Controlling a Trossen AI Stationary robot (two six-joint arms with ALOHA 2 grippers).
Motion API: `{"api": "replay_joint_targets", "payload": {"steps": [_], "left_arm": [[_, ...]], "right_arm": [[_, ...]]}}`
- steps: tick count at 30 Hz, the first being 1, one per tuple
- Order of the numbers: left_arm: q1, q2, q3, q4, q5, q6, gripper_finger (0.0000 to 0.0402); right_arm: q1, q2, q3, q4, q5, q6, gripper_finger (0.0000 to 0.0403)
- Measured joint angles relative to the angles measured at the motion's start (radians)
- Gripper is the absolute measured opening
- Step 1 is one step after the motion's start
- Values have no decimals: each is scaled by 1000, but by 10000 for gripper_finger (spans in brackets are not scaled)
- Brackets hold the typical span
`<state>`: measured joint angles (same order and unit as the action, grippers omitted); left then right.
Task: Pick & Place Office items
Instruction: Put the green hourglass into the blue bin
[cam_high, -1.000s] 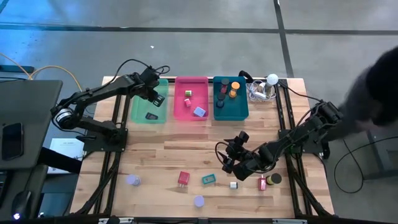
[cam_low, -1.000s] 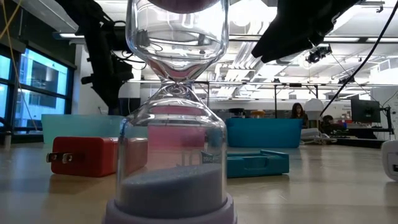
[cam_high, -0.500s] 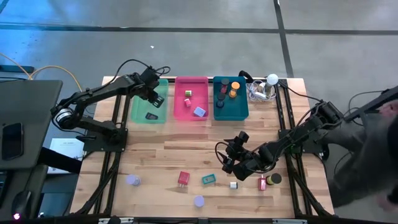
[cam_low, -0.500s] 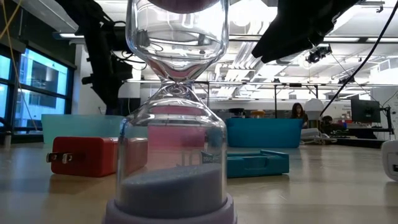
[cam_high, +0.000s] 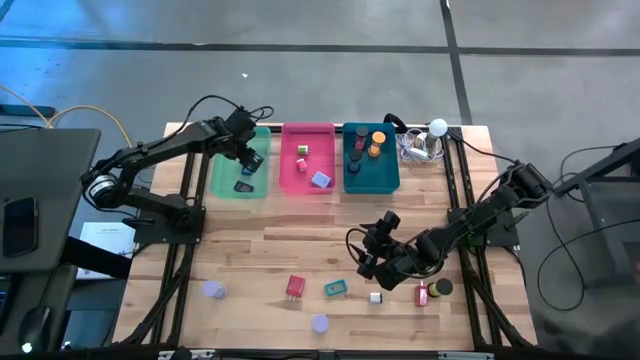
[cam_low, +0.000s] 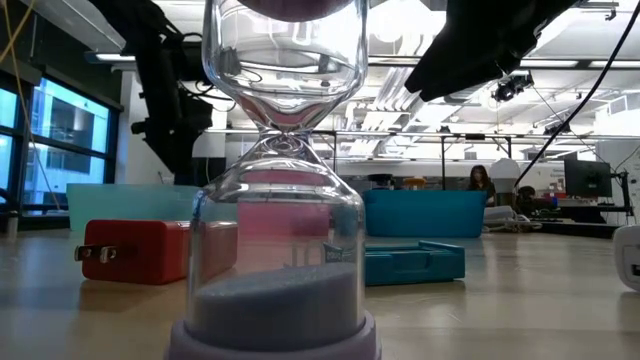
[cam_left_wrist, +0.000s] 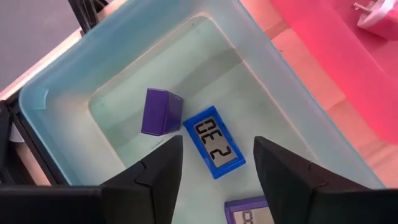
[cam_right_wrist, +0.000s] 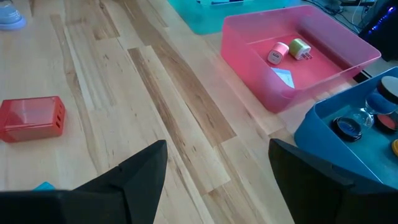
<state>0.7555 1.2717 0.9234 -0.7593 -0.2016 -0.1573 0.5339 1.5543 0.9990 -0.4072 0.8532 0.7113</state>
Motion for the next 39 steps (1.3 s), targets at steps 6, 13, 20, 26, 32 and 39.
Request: {"api": "replay_joint_targets", "payload": {"steps": [6, 13, 20, 26, 32, 39], "left_arm": [[-19, -79, 4, -5, 38, 2, 191], [-126, -211, 5, -29, 176, -37, 191], [-329, -314, 5, -34, 244, -96, 191], [-511, -363, 6, -28, 210, -156, 191], [-689, -364, 5, -27, 124, -208, 191], [-786, -363, 5, -29, 7, -211, 191]], "right_arm": [[1, 0, 0, -1, -50, -33, 270], [29, -32, 0, -5, -128, -57, 270], [55, -81, 1, -3, -209, -26, 270], [77, -80, 1, -3, -255, -24, 270], [77, -79, 1, -1, -284, 3, 270], [32, -79, 1, 22, -382, 0, 270]]}}
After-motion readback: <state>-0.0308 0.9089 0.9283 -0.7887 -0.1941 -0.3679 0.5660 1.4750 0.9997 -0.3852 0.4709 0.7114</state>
